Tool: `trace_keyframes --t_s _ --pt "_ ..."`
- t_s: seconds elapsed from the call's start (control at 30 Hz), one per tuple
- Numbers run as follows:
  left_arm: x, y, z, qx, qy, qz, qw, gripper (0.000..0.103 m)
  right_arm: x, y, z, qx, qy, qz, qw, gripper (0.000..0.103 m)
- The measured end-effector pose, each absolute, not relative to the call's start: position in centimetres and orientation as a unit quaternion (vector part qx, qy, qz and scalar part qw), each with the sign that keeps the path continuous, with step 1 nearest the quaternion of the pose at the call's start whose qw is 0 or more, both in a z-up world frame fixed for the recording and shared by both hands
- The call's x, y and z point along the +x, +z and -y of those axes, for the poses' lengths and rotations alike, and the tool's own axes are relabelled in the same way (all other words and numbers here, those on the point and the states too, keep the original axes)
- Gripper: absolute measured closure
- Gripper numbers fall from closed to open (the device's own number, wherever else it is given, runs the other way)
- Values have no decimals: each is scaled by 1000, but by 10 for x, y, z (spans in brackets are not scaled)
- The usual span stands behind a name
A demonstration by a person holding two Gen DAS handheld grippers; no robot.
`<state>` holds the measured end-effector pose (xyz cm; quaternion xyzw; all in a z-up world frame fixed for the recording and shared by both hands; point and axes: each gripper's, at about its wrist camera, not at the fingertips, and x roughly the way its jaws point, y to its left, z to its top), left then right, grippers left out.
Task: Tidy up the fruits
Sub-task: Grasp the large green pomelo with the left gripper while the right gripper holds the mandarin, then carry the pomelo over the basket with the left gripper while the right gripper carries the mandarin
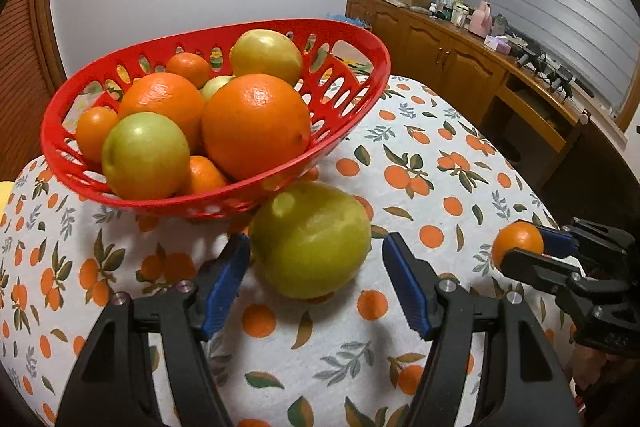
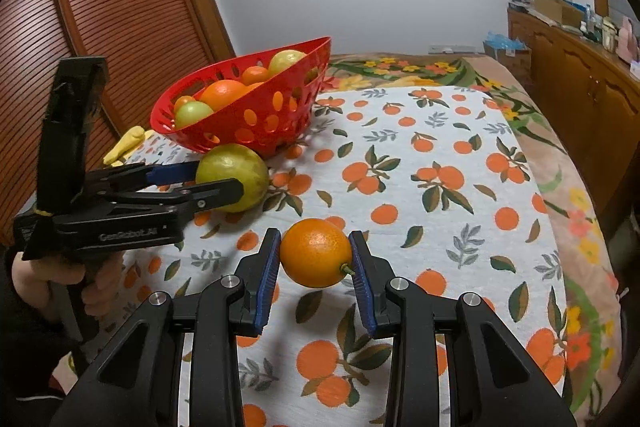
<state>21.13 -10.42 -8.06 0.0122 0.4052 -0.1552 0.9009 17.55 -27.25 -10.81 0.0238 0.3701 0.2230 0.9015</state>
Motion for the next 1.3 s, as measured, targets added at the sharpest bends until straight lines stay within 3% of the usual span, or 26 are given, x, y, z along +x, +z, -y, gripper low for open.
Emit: trace_keyframes --t_s 0.8,1.3 --pt "216 -94 113 37 -141 -408 901 35 173 -110 278 25 221 -371 902 69" --pt "163 -47 84 26 -167 -361 917 35 166 -87 255 9 234 -346 908 69"
